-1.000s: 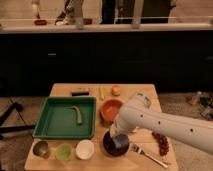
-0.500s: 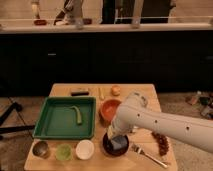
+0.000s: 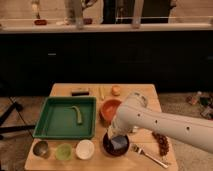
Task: Place sponge in purple bowl
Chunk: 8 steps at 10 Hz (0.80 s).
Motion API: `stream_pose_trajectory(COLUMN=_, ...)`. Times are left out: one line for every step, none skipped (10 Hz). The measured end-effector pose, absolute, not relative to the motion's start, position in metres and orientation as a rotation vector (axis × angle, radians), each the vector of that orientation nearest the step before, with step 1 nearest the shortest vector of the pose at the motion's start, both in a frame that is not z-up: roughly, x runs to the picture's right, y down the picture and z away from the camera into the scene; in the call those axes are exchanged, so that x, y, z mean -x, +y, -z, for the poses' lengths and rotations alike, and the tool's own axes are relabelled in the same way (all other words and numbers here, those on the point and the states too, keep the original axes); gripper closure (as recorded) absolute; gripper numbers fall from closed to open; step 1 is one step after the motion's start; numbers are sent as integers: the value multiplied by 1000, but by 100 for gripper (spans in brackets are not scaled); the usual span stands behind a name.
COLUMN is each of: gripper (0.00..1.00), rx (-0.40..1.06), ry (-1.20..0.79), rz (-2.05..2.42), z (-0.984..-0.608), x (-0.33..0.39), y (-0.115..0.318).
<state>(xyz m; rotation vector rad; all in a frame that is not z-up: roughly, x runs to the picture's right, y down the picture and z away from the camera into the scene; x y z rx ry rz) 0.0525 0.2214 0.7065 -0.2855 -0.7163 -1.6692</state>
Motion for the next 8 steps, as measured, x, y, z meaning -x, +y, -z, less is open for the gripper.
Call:
stream_pose_trajectory(gripper=32, rx=285, ry=-717, rz=1669, z=-707, x=-52, y=222)
stream_pose_trajectory(gripper=22, rx=286, ry=-717, rz=1669, z=-707, x=-53, y=222)
stream_pose_trajectory(gripper=20, rx=286, ry=-716, rz=1668, z=-707, x=-53, y=222)
stream_pose_trajectory(gripper=20, rx=286, ry=-716, rz=1668, z=-707, x=-53, y=222)
stream_pose_trajectory(gripper=20, rx=286, ry=-717, rz=1667, z=-707, x=-53, y=222)
stream_pose_trajectory(gripper=20, rx=286, ry=-716, rz=1667, z=-707, x=-53, y=222)
stream_pose_trajectory(gripper=20, rx=286, ry=-716, rz=1667, z=-707, x=-53, y=222)
stream_pose_trajectory(gripper=20, rx=286, ry=-717, rz=1666, z=-707, x=-53, y=222)
